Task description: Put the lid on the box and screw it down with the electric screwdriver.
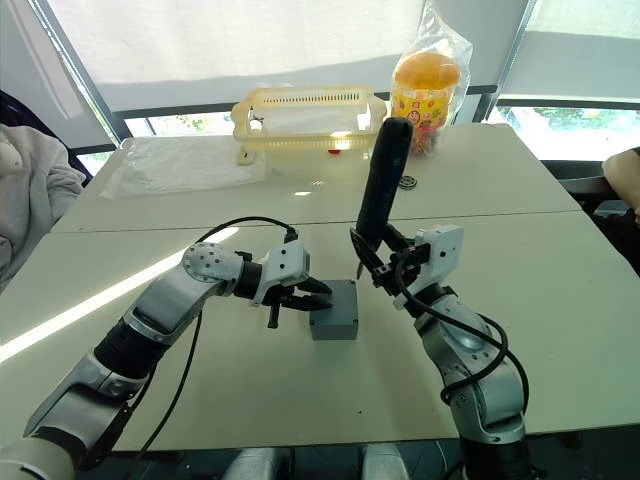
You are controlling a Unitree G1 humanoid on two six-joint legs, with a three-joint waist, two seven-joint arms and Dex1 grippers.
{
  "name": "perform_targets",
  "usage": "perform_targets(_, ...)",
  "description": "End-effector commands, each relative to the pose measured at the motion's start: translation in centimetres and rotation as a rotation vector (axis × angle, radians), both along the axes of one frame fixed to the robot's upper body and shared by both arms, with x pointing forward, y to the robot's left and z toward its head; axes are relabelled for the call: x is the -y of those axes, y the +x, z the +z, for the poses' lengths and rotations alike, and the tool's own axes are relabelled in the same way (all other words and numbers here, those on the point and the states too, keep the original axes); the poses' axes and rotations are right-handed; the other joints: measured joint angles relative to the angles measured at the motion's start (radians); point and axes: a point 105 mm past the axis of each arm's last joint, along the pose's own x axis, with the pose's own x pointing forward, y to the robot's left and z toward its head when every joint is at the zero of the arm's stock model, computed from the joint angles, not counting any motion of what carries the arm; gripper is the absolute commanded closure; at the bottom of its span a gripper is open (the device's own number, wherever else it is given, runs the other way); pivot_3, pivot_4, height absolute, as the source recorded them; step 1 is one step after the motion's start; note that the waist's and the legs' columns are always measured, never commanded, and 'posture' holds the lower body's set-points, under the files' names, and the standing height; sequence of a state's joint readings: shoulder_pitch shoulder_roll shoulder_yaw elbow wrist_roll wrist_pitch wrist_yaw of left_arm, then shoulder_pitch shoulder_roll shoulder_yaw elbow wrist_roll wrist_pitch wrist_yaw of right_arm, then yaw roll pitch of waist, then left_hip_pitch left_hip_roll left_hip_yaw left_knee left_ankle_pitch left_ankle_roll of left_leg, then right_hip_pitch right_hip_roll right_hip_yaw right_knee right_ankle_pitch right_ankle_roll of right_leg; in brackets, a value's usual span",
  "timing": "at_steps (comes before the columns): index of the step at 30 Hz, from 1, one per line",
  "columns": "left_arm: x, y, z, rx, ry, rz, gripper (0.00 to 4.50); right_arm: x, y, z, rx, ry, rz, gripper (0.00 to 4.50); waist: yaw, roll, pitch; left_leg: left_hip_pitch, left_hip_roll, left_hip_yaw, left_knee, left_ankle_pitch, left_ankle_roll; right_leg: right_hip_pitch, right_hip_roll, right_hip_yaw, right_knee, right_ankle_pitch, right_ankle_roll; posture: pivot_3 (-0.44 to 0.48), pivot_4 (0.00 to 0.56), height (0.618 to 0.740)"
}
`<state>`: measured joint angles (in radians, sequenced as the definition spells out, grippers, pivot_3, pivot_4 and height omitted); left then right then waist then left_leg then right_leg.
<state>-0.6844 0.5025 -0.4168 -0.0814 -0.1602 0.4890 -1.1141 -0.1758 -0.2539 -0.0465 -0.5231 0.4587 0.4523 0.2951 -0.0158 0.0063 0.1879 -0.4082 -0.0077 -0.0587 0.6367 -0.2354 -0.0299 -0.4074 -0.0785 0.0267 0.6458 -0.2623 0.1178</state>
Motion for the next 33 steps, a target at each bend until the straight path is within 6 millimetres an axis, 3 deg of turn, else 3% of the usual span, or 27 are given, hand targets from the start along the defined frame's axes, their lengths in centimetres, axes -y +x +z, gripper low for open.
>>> perform_targets(1, -0.5, -0.2, -1.5, -0.029, 0.056, 0.008, 3.37, -0.9, -1.4, 3.4, 0.133, 0.026, 0.045, 2.72, 0.0, 0.0, 0.0, 0.0, 0.0, 0.0, 0.0, 0.0, 0.0, 0.0, 0.0, 0.0, 0.0, 0.0, 0.0, 0.0, 0.15, 0.74)
perform_targets(33, -0.4, -0.4, -1.3, -0.03, 0.051, 0.008, 3.37, -0.9, -1.1, 2.0, 0.093, 0.015, 0.038, 2.72, 0.0, 0.0, 0.0, 0.0, 0.0, 0.0, 0.0, 0.0, 0.0, 0.0, 0.0, 0.0, 0.0, 0.0, 0.0, 0.0, 0.15, 0.74)
